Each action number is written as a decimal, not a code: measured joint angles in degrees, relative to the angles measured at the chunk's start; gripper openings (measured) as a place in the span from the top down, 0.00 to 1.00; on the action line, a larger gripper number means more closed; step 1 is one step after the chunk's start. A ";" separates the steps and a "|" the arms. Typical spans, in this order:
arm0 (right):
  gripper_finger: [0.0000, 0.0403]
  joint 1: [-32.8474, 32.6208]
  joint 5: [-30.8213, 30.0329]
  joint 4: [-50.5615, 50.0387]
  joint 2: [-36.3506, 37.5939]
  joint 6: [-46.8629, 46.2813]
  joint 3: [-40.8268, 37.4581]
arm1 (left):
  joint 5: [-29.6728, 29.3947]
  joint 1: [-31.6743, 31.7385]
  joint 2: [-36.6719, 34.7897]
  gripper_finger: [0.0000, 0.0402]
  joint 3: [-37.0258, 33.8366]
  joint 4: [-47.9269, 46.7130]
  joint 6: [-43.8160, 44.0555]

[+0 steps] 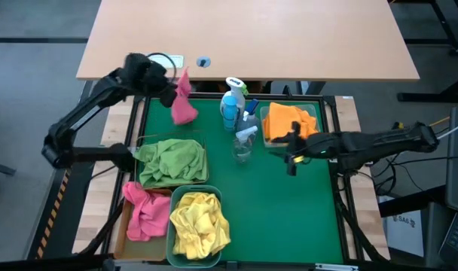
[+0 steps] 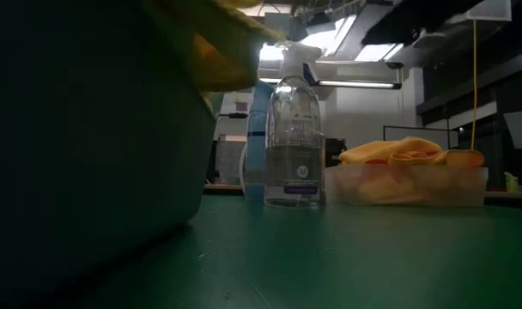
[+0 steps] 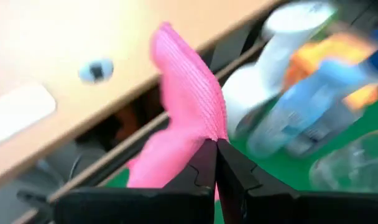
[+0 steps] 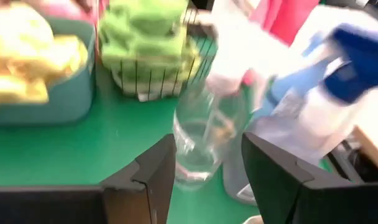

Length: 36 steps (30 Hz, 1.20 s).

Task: Sort microfiber towel by color & place in baskets
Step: Put the pink towel into the orange bin

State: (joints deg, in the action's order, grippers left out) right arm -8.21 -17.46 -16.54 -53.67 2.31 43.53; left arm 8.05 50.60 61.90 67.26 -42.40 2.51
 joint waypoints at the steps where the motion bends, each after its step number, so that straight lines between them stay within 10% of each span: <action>1: 0.54 0.00 0.00 -0.40 2.27 0.04 0.00 | 0.00 -0.62 -1.65 1.00 0.00 0.63 0.82; 19: 0.54 0.00 3.16 -9.69 32.84 -0.80 -2.50 | 1.50 -13.36 -21.14 1.00 0.02 5.92 21.96; 36: 0.54 0.00 5.13 16.22 39.70 -6.52 -30.11 | 5.04 -26.44 -24.56 1.00 0.10 24.59 36.21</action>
State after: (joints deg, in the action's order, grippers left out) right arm -8.21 -12.32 -0.32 -13.96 -4.21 13.42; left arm 13.10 24.15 37.34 67.37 -17.81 38.71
